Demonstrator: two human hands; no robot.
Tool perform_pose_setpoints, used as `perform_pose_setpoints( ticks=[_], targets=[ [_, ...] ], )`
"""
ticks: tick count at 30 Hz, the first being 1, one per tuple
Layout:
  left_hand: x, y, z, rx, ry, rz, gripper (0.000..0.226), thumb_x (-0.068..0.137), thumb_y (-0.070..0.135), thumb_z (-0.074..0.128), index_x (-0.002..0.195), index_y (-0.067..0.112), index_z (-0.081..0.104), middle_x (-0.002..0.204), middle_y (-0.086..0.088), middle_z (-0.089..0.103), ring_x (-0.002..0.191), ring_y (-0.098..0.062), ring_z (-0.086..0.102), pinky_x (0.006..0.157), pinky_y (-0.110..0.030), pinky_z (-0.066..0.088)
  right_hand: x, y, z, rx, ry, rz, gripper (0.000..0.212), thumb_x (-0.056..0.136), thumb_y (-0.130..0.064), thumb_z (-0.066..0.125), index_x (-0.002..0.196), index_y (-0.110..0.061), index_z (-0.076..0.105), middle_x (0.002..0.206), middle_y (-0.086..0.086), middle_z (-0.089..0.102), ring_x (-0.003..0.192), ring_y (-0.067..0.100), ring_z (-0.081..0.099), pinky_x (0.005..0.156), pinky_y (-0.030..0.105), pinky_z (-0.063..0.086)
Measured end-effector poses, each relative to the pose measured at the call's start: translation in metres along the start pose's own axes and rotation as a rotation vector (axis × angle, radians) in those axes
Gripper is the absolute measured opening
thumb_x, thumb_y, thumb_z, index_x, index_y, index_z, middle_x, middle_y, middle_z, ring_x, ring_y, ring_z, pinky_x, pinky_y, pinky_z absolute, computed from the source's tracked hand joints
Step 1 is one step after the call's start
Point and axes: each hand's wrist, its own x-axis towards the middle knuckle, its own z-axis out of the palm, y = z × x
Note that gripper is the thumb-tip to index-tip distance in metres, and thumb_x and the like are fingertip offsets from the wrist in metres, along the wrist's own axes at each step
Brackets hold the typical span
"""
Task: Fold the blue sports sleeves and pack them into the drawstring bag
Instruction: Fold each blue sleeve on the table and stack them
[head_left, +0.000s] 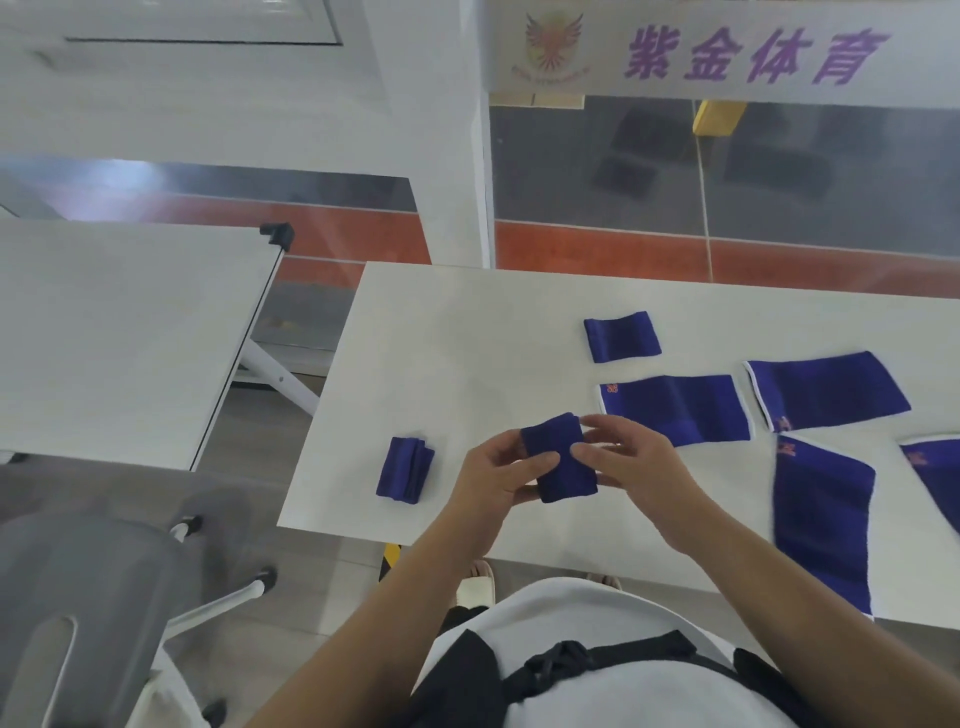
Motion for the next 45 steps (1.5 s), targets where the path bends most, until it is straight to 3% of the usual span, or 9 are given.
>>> perform_pose_setpoints(
  ticks=[7, 15, 19, 26, 31, 34, 37, 42, 45],
  targets=[
    [-0.003, -0.001, -0.017, 0.115, 0.145, -0.019, 0.029, 0.083, 0.001, 0.077, 0.111, 0.003, 0.07, 0.102, -0.011, 0.078, 0.09, -0.025, 0.076, 0.069, -0.029, 0.06, 0.018, 0.0, 0.016, -0.026, -0.047, 0.059, 0.01, 0.084, -0.005, 0.075, 0.091, -0.013, 0.075, 0.085, 0.001, 0.079, 0.08, 0.019, 0.073, 0.072, 0.033, 0.059],
    [-0.026, -0.019, -0.076, 0.214, 0.217, -0.088, 0.036, 0.09, 0.007, 0.072, 0.121, 0.022, 0.064, 0.102, 0.003, 0.077, 0.092, -0.013, 0.074, 0.07, -0.023, 0.059, 0.047, 0.011, 0.075, -0.184, -0.293, 0.207, 0.013, 0.087, -0.01, 0.073, 0.1, -0.011, 0.071, 0.091, 0.013, 0.077, 0.073, 0.022, 0.074, 0.073, 0.035, 0.061],
    [-0.031, -0.021, -0.116, 0.266, 0.459, -0.03, 0.039, 0.088, 0.003, 0.071, 0.12, 0.022, 0.061, 0.104, 0.01, 0.067, 0.093, -0.005, 0.066, 0.069, -0.015, 0.054, 0.066, 0.011, 0.122, -0.103, -0.286, 0.262, 0.01, 0.087, -0.007, 0.072, 0.098, -0.005, 0.071, 0.092, 0.016, 0.076, 0.074, 0.022, 0.074, 0.077, 0.041, 0.061],
    [-0.011, -0.026, -0.163, 0.401, 0.677, 0.099, 0.012, 0.089, 0.009, 0.067, 0.099, 0.015, 0.068, 0.1, 0.001, 0.072, 0.094, -0.012, 0.068, 0.081, -0.026, 0.053, 0.102, 0.004, 0.186, -0.041, -0.166, 0.247, 0.007, 0.087, -0.004, 0.07, 0.094, -0.004, 0.069, 0.088, 0.017, 0.075, 0.074, 0.027, 0.074, 0.068, 0.035, 0.062],
    [0.002, -0.044, -0.168, 0.592, 0.629, 0.171, 0.032, 0.094, 0.018, 0.066, 0.126, 0.014, 0.061, 0.124, 0.002, 0.062, 0.106, -0.013, 0.061, 0.087, -0.018, 0.049, 0.12, 0.01, 0.198, -0.094, -0.107, 0.24, 0.007, 0.088, -0.005, 0.07, 0.095, -0.004, 0.069, 0.087, 0.018, 0.075, 0.073, 0.027, 0.073, 0.073, 0.038, 0.063],
    [0.007, -0.061, -0.163, 0.751, 0.56, 0.167, 0.046, 0.101, 0.022, 0.056, 0.144, 0.011, 0.048, 0.145, -0.004, 0.051, 0.129, -0.019, 0.05, 0.106, -0.025, 0.043, 0.125, 0.022, 0.2, -0.145, -0.068, 0.224, 0.003, 0.088, -0.007, 0.07, 0.09, -0.008, 0.07, 0.09, 0.016, 0.076, 0.078, 0.028, 0.074, 0.067, 0.035, 0.061],
    [0.008, -0.073, -0.152, 0.793, 0.525, 0.158, 0.05, 0.105, 0.024, 0.046, 0.153, 0.013, 0.035, 0.16, -0.004, 0.033, 0.145, -0.017, 0.033, 0.117, -0.024, 0.028, 0.127, 0.033, 0.196, -0.173, -0.062, 0.2, 0.004, 0.089, -0.01, 0.069, 0.092, -0.012, 0.072, 0.092, 0.011, 0.077, 0.083, 0.024, 0.074, 0.077, 0.037, 0.061],
    [0.007, -0.087, -0.144, 0.875, 0.542, 0.242, 0.069, 0.1, 0.049, 0.015, 0.155, 0.01, 0.029, 0.162, -0.01, 0.028, 0.148, -0.024, 0.03, 0.119, -0.03, 0.028, 0.125, 0.043, 0.19, -0.187, -0.128, 0.167, 0.01, 0.094, -0.015, 0.064, 0.099, -0.018, 0.073, 0.094, 0.005, 0.076, 0.086, 0.022, 0.071, 0.083, 0.037, 0.06],
    [0.009, -0.095, -0.142, 0.887, 0.574, 0.272, 0.064, 0.104, 0.047, 0.018, 0.154, 0.01, 0.031, 0.161, -0.011, 0.031, 0.146, -0.026, 0.033, 0.119, -0.037, 0.032, 0.122, 0.047, 0.188, -0.163, -0.164, 0.162, 0.016, 0.098, -0.016, 0.06, 0.109, -0.02, 0.07, 0.101, 0.006, 0.075, 0.092, 0.024, 0.073, 0.084, 0.038, 0.061]
  ],
)
